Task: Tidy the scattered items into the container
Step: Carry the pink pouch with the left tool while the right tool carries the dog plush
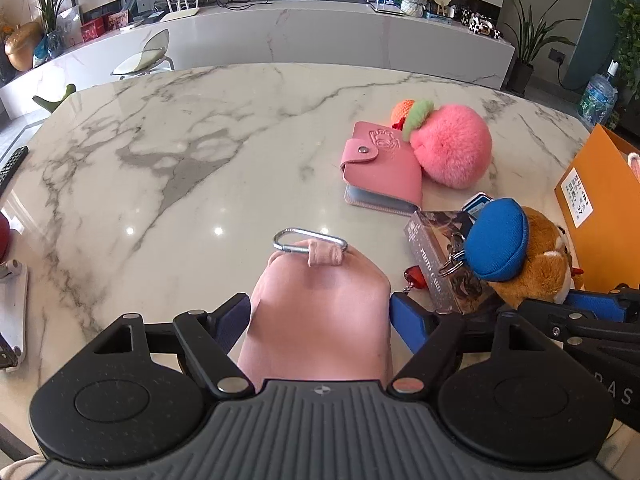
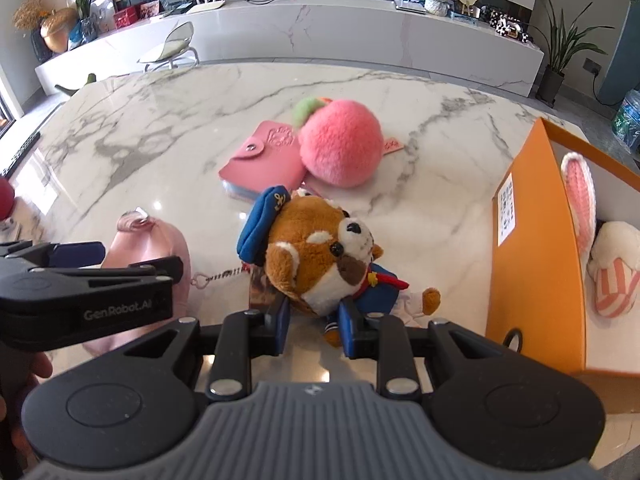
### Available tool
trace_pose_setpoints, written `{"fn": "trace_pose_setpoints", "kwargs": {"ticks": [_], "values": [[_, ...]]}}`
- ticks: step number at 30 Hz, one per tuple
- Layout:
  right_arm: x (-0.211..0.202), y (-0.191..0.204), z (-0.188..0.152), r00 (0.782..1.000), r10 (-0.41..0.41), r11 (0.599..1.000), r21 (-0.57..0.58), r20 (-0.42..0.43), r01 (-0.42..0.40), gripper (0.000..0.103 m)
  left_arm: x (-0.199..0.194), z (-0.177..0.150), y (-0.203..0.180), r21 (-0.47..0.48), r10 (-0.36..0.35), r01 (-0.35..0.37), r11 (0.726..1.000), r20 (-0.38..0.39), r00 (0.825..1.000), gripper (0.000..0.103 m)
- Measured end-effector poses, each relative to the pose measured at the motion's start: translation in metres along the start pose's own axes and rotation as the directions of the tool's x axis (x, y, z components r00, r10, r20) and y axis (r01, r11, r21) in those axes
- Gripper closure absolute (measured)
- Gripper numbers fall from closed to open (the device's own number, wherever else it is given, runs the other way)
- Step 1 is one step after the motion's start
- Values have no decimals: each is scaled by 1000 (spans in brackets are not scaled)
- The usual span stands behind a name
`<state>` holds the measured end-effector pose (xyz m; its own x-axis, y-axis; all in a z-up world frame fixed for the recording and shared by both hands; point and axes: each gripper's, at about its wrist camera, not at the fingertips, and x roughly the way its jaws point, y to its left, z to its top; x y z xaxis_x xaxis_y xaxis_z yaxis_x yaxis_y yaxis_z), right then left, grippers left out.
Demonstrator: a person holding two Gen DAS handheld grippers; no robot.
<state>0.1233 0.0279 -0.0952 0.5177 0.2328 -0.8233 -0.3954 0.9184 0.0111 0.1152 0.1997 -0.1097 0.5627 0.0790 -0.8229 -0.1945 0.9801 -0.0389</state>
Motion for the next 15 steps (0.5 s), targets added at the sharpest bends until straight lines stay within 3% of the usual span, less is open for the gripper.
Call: {"fn": "trace_pose_setpoints", "kwargs": {"ticks": [5,6,8,11,15], "values": [[-10,9,-8,1000,-1,999,-40,14,1,66,-6,-12,4,7,18,-18,1000,2,1000,13],[-12,11,-9,1000,-11,998,-55,28,12,61,-7,-13,5,5,21,-21,1000,0,1000,12],[-17,13,-8,997,-38,994,-97,67,44,40,-7,-15,8,-2,31,-31,1000,-4,1000,11],[-15,16,-8,992,-68,981,-172,103,85,32,-5,-18,8,6,38,-38,999,-14,999,9],[-6,15,-7,994,-51,975,-213,96,70,29,0,-21,8,15,45,-45,999,-26,999,8]]}}
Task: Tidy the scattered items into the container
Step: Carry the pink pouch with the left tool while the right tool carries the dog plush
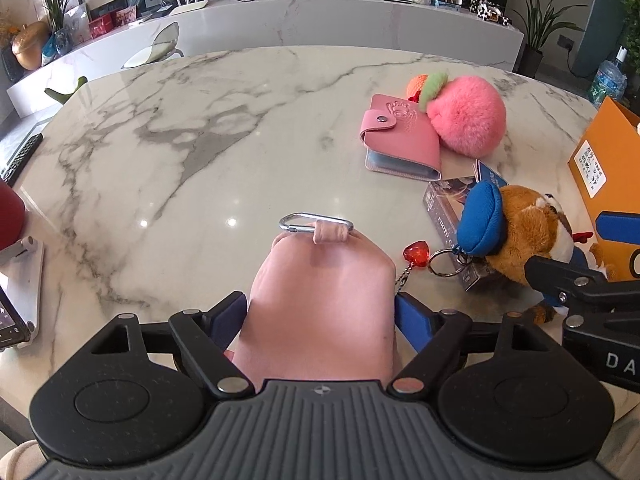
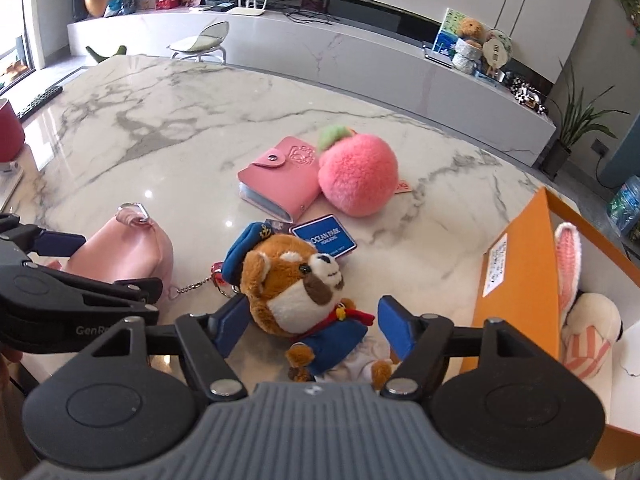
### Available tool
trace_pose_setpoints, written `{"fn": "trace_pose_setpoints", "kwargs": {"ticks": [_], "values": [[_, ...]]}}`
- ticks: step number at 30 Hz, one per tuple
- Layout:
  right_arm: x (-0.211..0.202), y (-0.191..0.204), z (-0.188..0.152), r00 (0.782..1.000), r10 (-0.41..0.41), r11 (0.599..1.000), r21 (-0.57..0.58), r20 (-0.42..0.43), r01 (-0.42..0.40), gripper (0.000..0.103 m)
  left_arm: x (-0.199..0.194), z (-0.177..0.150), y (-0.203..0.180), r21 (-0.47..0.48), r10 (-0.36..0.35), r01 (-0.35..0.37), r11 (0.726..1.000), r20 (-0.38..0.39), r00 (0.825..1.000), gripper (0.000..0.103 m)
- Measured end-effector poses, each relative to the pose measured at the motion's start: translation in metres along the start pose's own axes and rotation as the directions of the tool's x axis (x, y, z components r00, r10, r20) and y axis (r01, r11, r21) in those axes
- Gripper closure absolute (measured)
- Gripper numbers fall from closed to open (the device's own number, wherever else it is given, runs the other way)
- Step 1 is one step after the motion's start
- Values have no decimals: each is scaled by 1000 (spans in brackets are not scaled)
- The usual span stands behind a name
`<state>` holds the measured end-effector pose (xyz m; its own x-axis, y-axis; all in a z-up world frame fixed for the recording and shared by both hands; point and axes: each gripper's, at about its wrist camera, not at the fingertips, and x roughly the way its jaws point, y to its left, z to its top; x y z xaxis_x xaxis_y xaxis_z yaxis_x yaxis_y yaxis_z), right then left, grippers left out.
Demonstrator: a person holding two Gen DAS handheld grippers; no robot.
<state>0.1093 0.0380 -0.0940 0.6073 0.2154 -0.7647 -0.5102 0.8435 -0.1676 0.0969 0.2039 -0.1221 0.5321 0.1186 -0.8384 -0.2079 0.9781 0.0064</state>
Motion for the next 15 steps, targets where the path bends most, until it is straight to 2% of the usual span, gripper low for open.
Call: {"fn": "trace_pose_setpoints", "kwargs": {"ticks": [7,9,11,15], "values": [[27,6,-2,999,9,1000,-11,-54,-9,27,13,-2,5,-36,-17,15,999,-45,999,4],[32,9,-3,998,3,1000,-23,-70,-4,29,16,-3,5,-39,-22,20,999,-54,998,4],[34,10,-4,997,-19,999,-30,-72,17,40,17,-3,4,-42,-22,20,999,-62,998,4],[32,4,-4,997,-5,1000,12,-71,5,47,13,-3,3,-55,-23,20,998,-59,998,14]]}}
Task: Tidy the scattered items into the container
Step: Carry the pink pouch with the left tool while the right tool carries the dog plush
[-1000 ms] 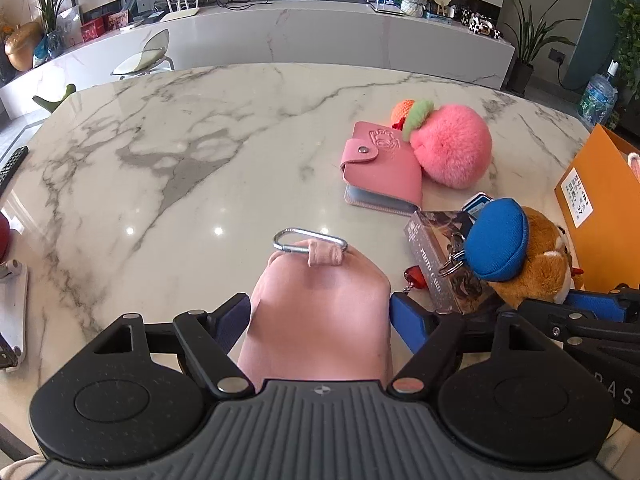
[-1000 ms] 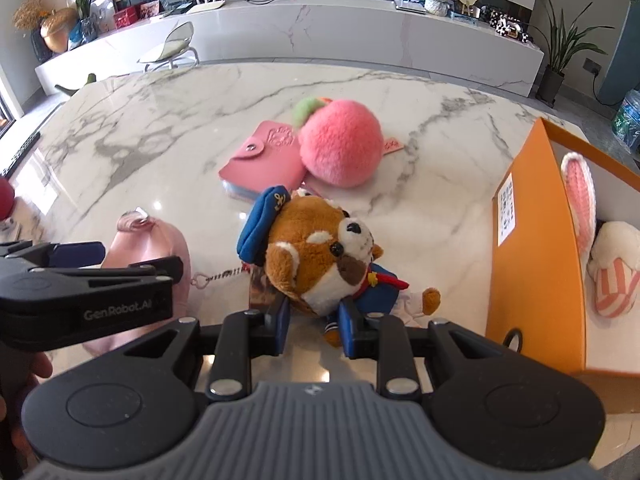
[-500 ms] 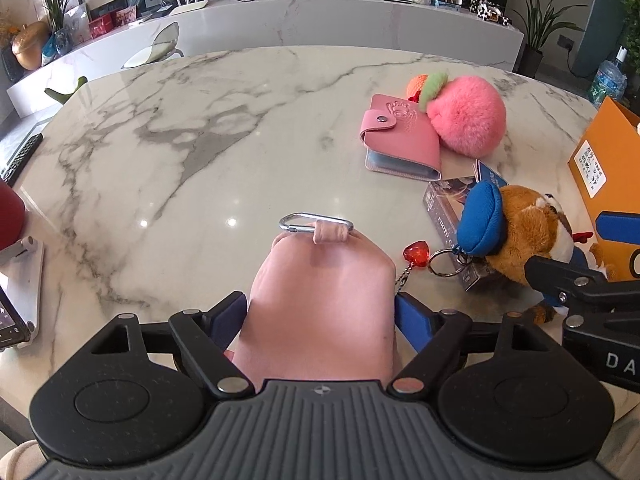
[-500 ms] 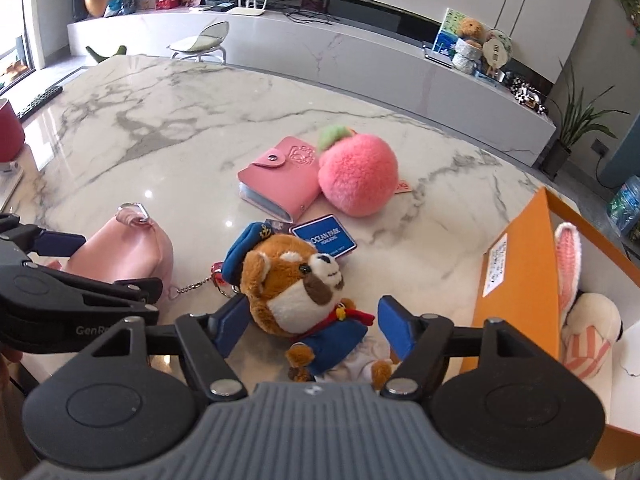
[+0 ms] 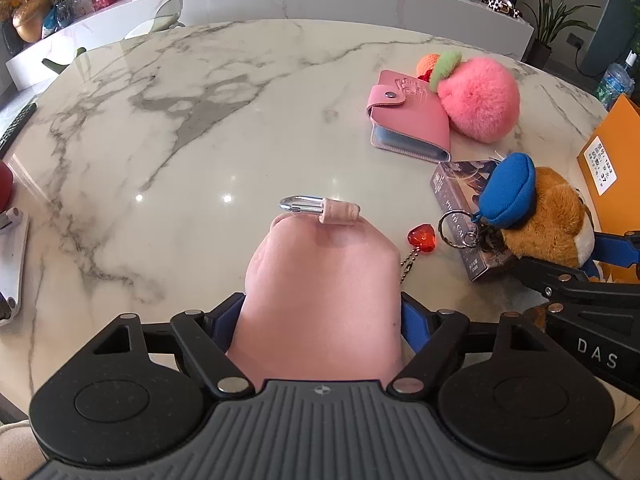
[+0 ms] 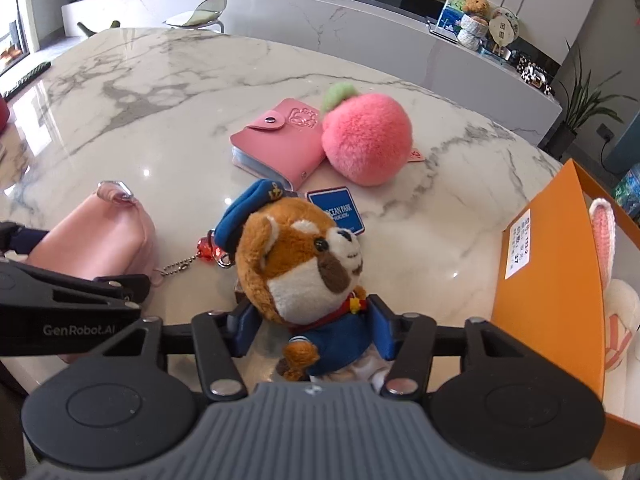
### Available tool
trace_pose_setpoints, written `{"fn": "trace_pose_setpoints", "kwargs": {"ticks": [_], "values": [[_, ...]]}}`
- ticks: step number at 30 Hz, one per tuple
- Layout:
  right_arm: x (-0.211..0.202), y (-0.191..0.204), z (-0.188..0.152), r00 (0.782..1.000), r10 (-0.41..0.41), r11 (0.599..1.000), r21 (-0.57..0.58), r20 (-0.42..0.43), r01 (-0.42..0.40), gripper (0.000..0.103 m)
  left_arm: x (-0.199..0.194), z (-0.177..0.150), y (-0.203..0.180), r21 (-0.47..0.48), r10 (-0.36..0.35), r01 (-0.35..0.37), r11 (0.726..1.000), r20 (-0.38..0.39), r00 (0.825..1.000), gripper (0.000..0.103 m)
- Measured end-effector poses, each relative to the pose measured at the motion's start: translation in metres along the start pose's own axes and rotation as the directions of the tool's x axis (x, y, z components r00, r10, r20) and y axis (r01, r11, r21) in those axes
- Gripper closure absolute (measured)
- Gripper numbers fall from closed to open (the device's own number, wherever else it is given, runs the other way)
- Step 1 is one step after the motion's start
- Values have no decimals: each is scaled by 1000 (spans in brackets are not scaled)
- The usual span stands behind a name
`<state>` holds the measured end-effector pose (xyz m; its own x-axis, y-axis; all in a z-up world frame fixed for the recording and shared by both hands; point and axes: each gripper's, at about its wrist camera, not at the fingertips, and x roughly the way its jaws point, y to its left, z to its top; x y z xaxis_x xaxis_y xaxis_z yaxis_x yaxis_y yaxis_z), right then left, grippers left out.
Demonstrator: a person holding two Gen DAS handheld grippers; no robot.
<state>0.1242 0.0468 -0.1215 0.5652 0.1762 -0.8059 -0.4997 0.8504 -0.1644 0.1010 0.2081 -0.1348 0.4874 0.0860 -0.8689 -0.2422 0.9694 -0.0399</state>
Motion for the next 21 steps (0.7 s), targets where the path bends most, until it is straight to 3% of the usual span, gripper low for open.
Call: {"fn": "trace_pose_setpoints", "kwargs": {"ticks": [2,9,21], "values": [[-4,-2,0,1000,2,1000,14,4,-2,53,-4,0,-1,-6,-1,1,1000,5,1000,17],[-27,-5,-1,999,7,999,43,42,-9,54,-29,0,-7,6,4,-4,1000,63,998,24],[-82,-19,-6,988,-6,995,103,156,-10,54,-90,7,-28,30,-9,2,1000,220,976,26]]}}
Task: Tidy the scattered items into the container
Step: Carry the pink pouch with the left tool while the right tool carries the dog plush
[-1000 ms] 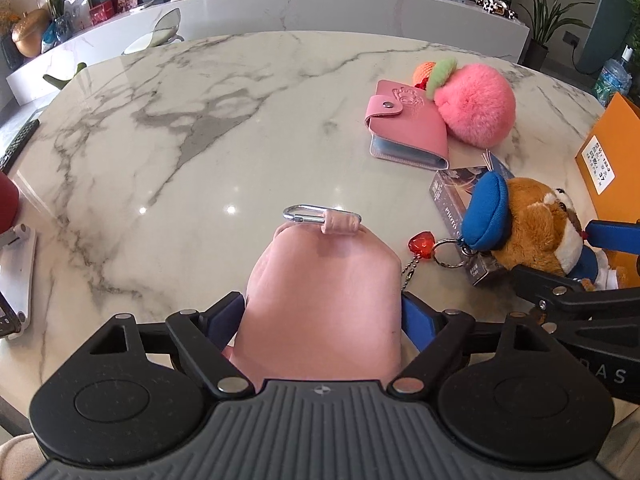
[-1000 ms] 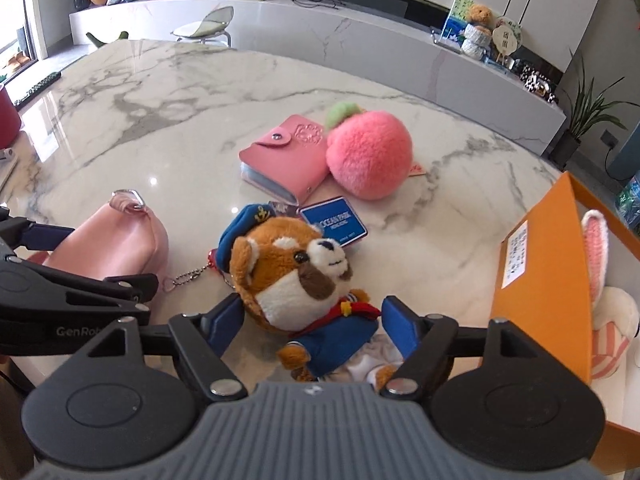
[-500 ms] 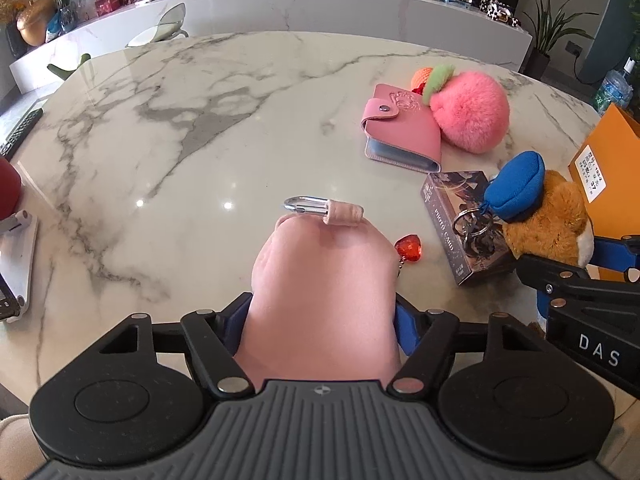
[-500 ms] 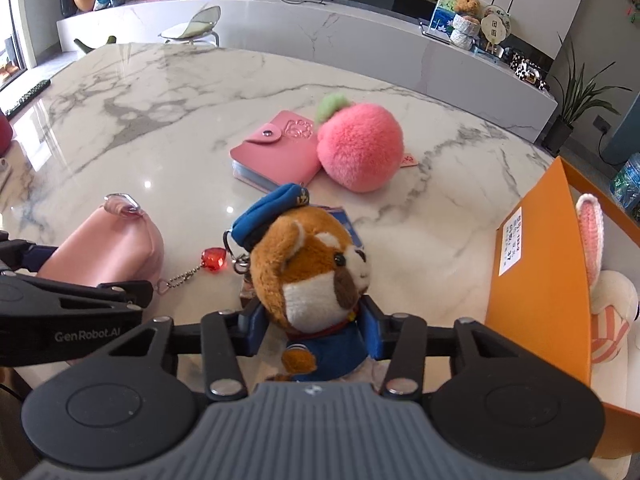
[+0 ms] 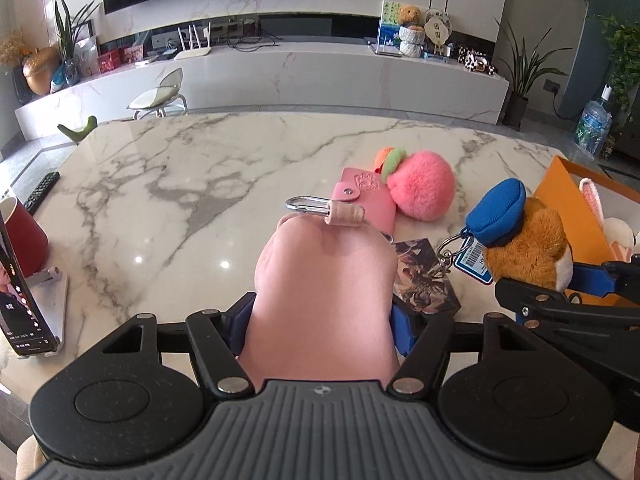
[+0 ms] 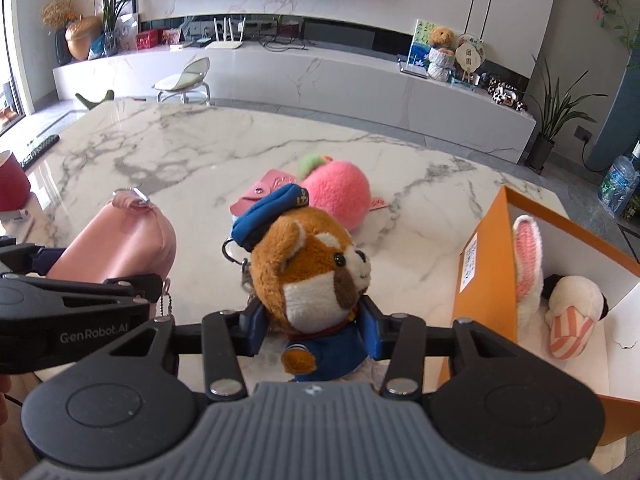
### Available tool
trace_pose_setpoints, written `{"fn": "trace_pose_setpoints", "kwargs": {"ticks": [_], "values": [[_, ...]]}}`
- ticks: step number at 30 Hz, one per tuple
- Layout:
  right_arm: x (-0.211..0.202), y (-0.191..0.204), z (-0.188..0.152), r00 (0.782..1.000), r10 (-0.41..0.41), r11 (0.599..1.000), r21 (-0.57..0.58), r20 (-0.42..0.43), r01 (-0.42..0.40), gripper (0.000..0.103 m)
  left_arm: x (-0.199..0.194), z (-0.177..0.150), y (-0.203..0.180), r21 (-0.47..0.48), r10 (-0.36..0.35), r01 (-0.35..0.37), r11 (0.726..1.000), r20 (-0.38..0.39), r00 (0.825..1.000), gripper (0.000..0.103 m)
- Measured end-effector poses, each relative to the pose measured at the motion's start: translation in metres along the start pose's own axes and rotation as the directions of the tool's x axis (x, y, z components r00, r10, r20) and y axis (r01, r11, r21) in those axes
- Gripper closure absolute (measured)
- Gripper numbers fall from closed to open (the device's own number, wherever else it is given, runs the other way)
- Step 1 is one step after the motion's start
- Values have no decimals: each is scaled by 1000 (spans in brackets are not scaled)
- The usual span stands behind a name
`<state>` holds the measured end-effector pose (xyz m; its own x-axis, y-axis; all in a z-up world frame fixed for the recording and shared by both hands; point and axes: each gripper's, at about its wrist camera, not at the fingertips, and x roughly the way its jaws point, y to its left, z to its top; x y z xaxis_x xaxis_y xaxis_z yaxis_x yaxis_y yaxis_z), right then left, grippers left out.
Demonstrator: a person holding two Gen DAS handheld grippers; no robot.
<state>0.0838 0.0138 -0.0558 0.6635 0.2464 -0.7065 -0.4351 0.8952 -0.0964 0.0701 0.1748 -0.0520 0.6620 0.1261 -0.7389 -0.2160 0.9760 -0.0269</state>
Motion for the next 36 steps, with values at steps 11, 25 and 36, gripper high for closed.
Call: {"fn": "trace_pose_setpoints", "kwargs": {"ticks": [11,25,36], "values": [[-46,-14,-5,996,-11,998,56,87,6,54,-50,7,-15,16,-29,27,1000,113,993,26],[-105,-88,-26,977,-104,970,237,188,58,54,-85,17,-98,141,-191,167,976,184,964,26],[-130,-181,-46,954,-222,917,376,199,135,54,-76,32,-192,269,-337,284,920,177,925,26]]}}
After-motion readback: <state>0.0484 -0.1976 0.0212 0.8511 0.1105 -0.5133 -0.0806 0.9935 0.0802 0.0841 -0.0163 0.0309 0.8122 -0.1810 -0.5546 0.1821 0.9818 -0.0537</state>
